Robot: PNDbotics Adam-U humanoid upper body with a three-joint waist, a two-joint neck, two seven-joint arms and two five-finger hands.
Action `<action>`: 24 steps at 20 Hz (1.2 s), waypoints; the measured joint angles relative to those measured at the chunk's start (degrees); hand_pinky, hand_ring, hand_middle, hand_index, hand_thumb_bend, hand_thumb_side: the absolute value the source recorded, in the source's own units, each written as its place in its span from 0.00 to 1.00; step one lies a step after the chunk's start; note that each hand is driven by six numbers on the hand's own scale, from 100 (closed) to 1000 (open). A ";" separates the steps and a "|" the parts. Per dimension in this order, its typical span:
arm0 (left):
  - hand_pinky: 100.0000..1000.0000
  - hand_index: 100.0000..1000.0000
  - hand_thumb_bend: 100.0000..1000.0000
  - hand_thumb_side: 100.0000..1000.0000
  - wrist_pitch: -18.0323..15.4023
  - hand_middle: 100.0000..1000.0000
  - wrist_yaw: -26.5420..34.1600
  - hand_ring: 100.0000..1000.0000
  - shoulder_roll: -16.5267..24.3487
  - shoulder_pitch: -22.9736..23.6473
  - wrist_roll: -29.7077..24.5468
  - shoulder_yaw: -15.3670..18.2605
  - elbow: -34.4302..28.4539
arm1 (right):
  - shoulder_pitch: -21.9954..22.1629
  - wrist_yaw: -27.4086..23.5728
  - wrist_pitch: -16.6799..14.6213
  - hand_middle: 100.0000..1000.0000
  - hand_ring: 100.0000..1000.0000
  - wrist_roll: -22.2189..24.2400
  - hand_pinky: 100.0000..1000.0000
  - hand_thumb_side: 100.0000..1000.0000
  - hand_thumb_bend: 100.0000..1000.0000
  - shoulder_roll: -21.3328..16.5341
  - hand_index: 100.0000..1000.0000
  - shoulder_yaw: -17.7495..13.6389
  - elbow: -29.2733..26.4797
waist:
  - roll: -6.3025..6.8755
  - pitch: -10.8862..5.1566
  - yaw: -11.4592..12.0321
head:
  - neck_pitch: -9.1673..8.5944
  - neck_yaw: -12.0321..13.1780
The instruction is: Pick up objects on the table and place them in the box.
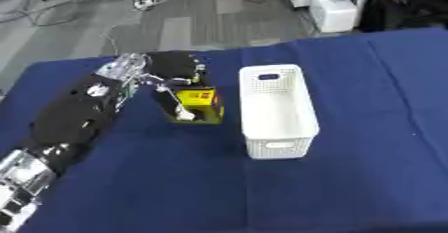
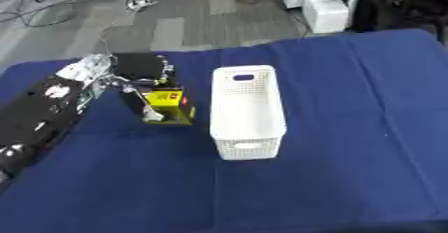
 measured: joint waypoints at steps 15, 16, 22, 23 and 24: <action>0.00 0.19 0.00 0.53 3.87 0.06 1.74 0.00 -4.78 -4.40 -3.57 3.00 -7.71 | 0.09 0.12 0.04 0.00 0.00 -0.01 0.00 1.00 0.00 0.08 0.10 0.01 0.00 | -0.20 -0.18 -0.09 | -1.00 0.36; 0.00 0.19 0.00 0.53 3.80 0.06 1.74 0.00 -5.82 -4.92 -3.57 3.00 -7.79 | 0.09 0.12 0.05 0.00 0.00 -0.01 0.00 1.00 0.00 0.08 0.10 0.01 0.00 | -0.21 -0.18 -0.19 | -1.00 0.72; 0.00 0.19 0.00 0.52 2.67 0.06 1.12 0.00 -11.67 -7.35 -3.59 2.97 -7.34 | -0.22 -0.01 0.33 0.00 0.00 0.00 0.00 1.00 0.00 0.51 0.10 0.05 0.00 | -0.21 -0.18 -0.84 | -1.01 3.02; 0.00 0.19 0.00 0.52 2.40 0.06 0.71 0.00 -12.50 -7.56 -3.65 2.97 -7.02 | -0.47 -0.10 0.40 0.00 0.00 0.00 0.00 1.00 0.00 0.52 0.10 0.06 0.00 | -0.21 -0.17 -0.97 | -1.02 3.34; 0.00 0.19 0.00 0.52 2.18 0.06 0.16 0.00 -13.29 -7.72 -3.67 2.97 -6.65 | -0.56 -0.26 0.52 0.00 0.00 -0.01 0.00 1.00 0.00 0.53 0.10 0.07 0.00 | -0.21 -0.16 -1.00 | -1.03 3.70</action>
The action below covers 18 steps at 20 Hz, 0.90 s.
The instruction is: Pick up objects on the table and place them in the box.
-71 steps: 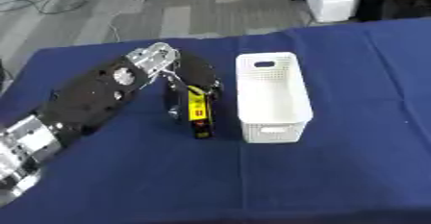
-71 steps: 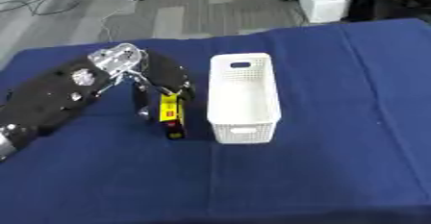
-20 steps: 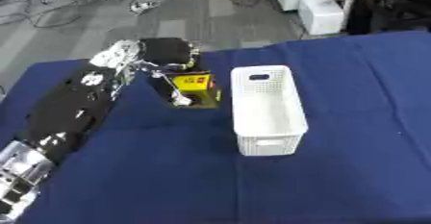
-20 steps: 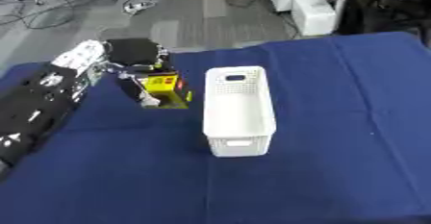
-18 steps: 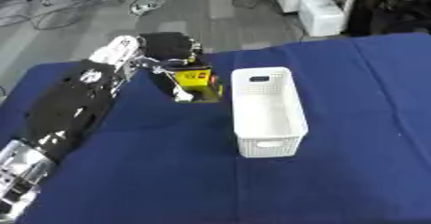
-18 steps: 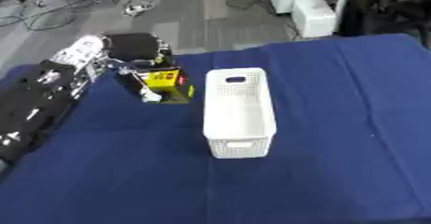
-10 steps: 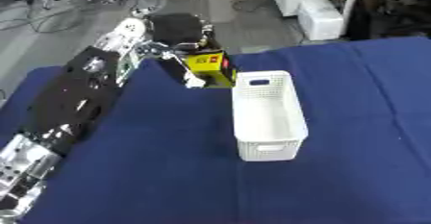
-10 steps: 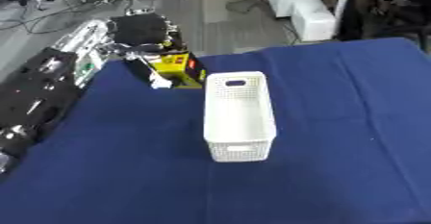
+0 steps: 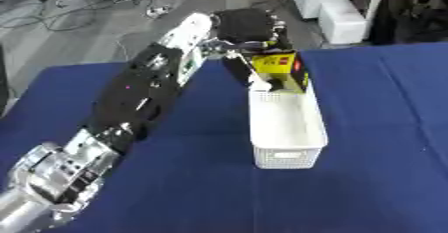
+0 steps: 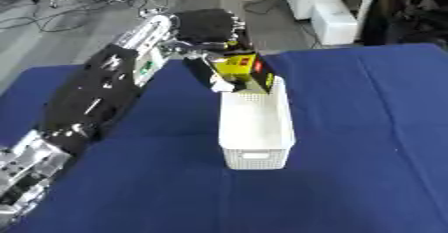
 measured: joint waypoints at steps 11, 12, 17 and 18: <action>0.00 0.19 0.00 0.52 -0.31 0.06 -10.94 0.00 -4.15 0.81 3.18 1.43 5.11 | -1.95 -1.80 1.05 0.00 0.00 -0.43 0.00 1.00 0.00 0.04 0.10 0.26 0.00 | 0.01 0.21 -1.42 | -0.48 1.41; 0.00 0.19 0.00 0.52 -0.21 0.06 -12.10 0.00 -4.16 0.81 3.53 1.64 5.65 | -1.96 -1.87 1.13 0.00 0.00 -0.47 0.00 1.00 0.00 0.04 0.10 0.26 0.00 | 0.01 0.21 -1.43 | -0.49 1.41; 0.00 0.19 0.00 0.52 0.40 0.06 -18.02 0.00 -4.64 0.74 5.83 3.01 8.56 | -2.31 -2.26 1.37 0.00 0.00 -0.51 0.00 1.00 0.00 0.04 0.10 0.26 0.00 | 0.02 0.21 -1.75 | -0.91 1.41; 0.00 0.19 0.00 0.51 0.62 0.06 -18.97 0.00 -4.64 0.74 6.34 3.33 9.13 | -2.44 -2.32 1.39 0.00 0.00 -0.53 0.00 1.00 0.00 0.04 0.10 0.26 0.00 | 0.02 0.21 -1.75 | -0.93 1.42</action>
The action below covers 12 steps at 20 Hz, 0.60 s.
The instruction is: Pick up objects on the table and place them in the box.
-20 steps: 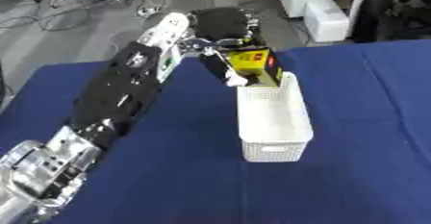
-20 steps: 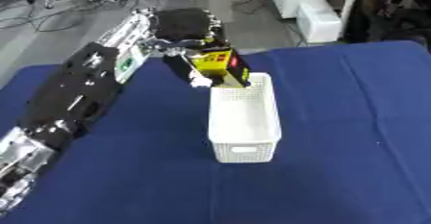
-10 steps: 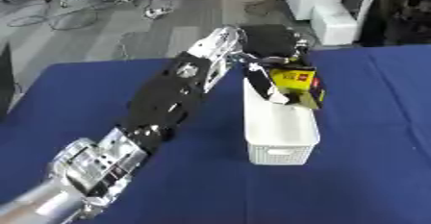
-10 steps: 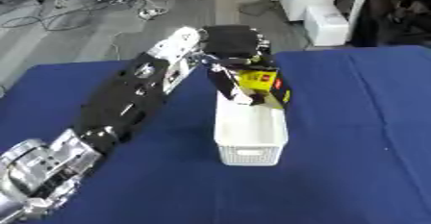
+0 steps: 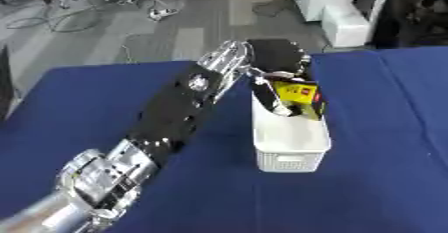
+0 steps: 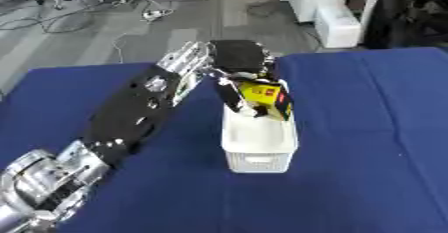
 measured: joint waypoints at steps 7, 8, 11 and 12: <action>0.28 0.49 0.32 0.43 4.03 0.48 -8.68 0.47 -0.65 -0.03 3.22 2.04 3.76 | -0.42 -0.49 0.30 0.00 0.00 -0.11 0.00 1.00 0.00 0.00 0.10 0.00 0.00 | 0.00 0.00 -0.31 | -1.03 0.02; 0.61 0.58 0.47 0.53 5.54 0.66 -10.41 0.70 -0.96 -0.03 3.08 2.41 4.50 | -0.53 -0.50 0.31 0.00 0.00 -0.11 0.00 1.00 0.00 0.00 0.10 0.01 0.00 | 0.00 0.00 -0.31 | -1.08 0.04; 0.86 0.66 0.54 0.71 11.06 0.78 -14.13 0.84 -2.00 -0.03 2.10 4.06 7.32 | -0.54 -0.70 0.37 0.00 0.00 -0.09 0.00 1.00 0.00 0.01 0.10 0.02 0.00 | 0.00 0.03 -0.35 | -1.57 0.08; 0.96 0.73 0.56 0.85 12.90 0.89 -14.37 0.92 -2.39 -0.03 2.04 4.75 8.39 | -0.56 -0.76 0.44 0.00 0.00 -0.04 0.00 1.00 0.00 0.02 0.10 0.02 0.00 | 0.00 0.06 -0.36 | -1.65 0.18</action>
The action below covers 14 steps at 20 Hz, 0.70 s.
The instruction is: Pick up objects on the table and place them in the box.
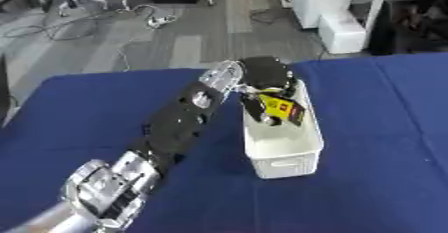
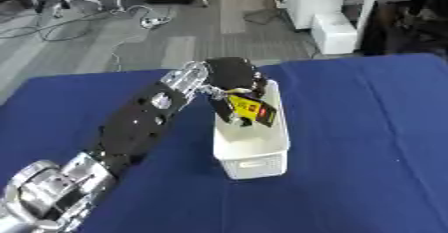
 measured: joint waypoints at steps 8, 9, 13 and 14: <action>0.77 0.97 0.46 0.95 1.52 1.00 40.85 0.80 -3.98 3.93 11.09 5.73 6.77 | -0.23 -0.16 0.35 0.00 0.00 -0.25 0.00 1.00 0.00 0.43 0.10 -0.09 0.00 | 0.00 0.10 0.20 | -3.38 -0.82; 0.78 0.97 0.45 0.96 0.46 1.00 49.33 0.80 -3.98 4.76 11.42 4.41 5.20 | -0.23 -0.16 0.35 0.00 0.00 -0.32 0.00 1.00 0.00 0.43 0.10 -0.15 0.00 | 0.00 0.10 0.26 | -4.06 -1.26; 0.77 0.95 0.54 0.86 1.33 1.00 83.50 0.79 -0.22 10.39 8.07 -5.09 -14.19 | -0.19 -0.15 0.15 0.00 0.00 -0.51 0.00 1.00 0.00 0.42 0.10 -0.39 0.00 | 0.18 0.10 0.77 | -6.94 -2.87; 0.78 0.92 0.60 0.80 2.28 0.98 90.66 0.79 1.07 12.37 7.03 -6.85 -20.60 | -0.09 -0.12 0.06 0.00 0.00 -0.57 0.00 1.00 0.00 0.41 0.10 -0.47 0.00 | 0.20 0.10 1.09 | -7.64 -3.34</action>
